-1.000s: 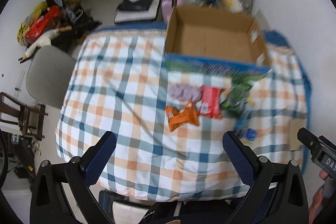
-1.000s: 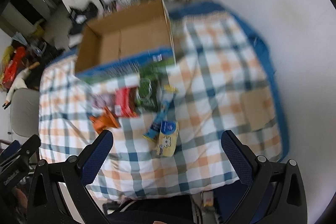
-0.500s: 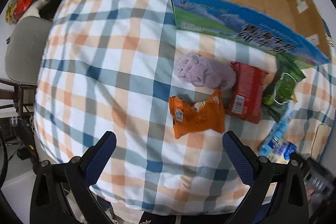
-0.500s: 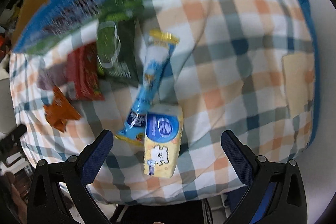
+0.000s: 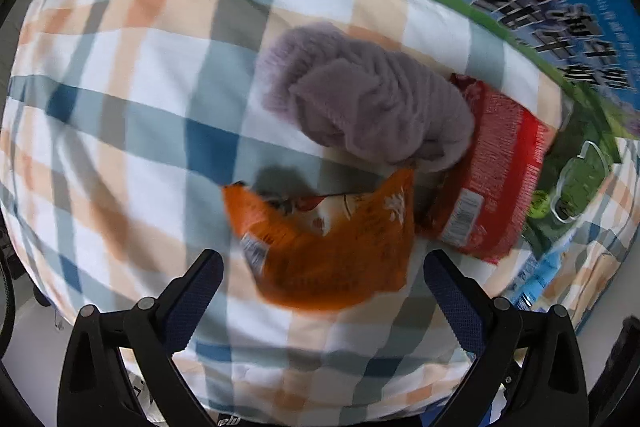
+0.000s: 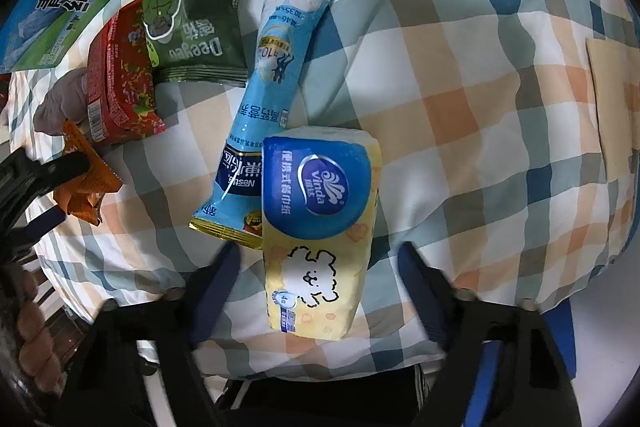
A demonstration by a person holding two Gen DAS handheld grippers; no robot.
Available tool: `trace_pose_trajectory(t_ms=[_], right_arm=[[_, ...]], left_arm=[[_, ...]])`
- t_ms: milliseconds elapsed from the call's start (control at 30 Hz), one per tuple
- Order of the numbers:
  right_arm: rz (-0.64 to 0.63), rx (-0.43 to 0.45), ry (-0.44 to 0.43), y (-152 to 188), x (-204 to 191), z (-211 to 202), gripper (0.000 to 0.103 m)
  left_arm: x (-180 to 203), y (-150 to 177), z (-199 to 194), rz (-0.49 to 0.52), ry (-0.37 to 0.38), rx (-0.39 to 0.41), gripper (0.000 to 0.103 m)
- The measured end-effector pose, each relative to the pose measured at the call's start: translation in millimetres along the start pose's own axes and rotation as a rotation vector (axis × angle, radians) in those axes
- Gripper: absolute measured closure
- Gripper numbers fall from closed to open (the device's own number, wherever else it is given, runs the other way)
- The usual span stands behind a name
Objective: Organize soft objects
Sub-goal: 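Lower the left tool to the orange bag while the right tool reaches the tissue pack, then grasp and carry the orange bag with left tool while right tool carries tissue pack into box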
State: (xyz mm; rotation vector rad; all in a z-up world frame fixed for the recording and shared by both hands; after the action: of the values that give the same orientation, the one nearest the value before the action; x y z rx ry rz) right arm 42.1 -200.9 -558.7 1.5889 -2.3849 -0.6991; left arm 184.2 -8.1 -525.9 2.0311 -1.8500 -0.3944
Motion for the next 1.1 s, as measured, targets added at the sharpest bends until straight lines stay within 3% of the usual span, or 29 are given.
trace_pose_trajectory(t_ms=[33, 67, 133, 267, 433, 667, 900, 1100], right_arm=[[0.004, -0.01, -0.003, -0.1, 1.0, 2.0, 0.04], [0.006, -0.015, -0.008, -0.4, 2.6, 2.7, 0.043], [0.016, -0.021, -0.026, -0.8, 6.3, 4.4, 0.053], [0.007, -0.013, -0.019, -3.5, 7.8, 8.4, 0.055], [-0.011, -0.006, -0.004, 4.2, 10.1, 1.5, 0.058], [-0.067, 0.043, 0.013, 28.8, -3.4, -35.7, 0.058], [-0.142, 0.114, -0.001, 38.6, -20.5, -88.4, 0.058], [-0.189, 0.192, -0.027, 34.2, -40.2, -139.8, 0.058]], left_arm=[[-0.6, -2.1, 3.4, -0.002, 0.001, -0.001, 0.017], [-0.6, -3.2, 7.0, 0.0, 0.007, -0.007, 0.023], [-4.8, -5.4, 8.5, -0.007, 0.02, 0.006, 0.029], [-19.0, -1.7, 16.2, -0.001, 0.026, 0.031, 0.038], [-25.4, 14.1, 7.1, 0.034, -0.023, 0.078, 0.04], [-16.5, 61.4, 1.7, 0.155, -0.108, 0.136, 0.04], [2.6, 99.0, -32.9, 0.244, -0.065, 0.223, 0.04], [46.1, 97.1, -96.2, 0.282, -0.023, 0.3, 0.04]])
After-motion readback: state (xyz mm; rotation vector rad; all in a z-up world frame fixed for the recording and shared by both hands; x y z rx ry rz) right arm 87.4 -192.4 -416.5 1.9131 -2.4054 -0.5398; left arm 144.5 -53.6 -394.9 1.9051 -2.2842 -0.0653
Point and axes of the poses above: each gripper's, at about its wrist camera, not at the fingertips, and z roughly the way its jaws point, x to its right, y to its underside, the point moved 10 cm from there along z, roughly the way its jaws point, and after that the axes turned 14 degrees about -x, right-handed, at the moved point
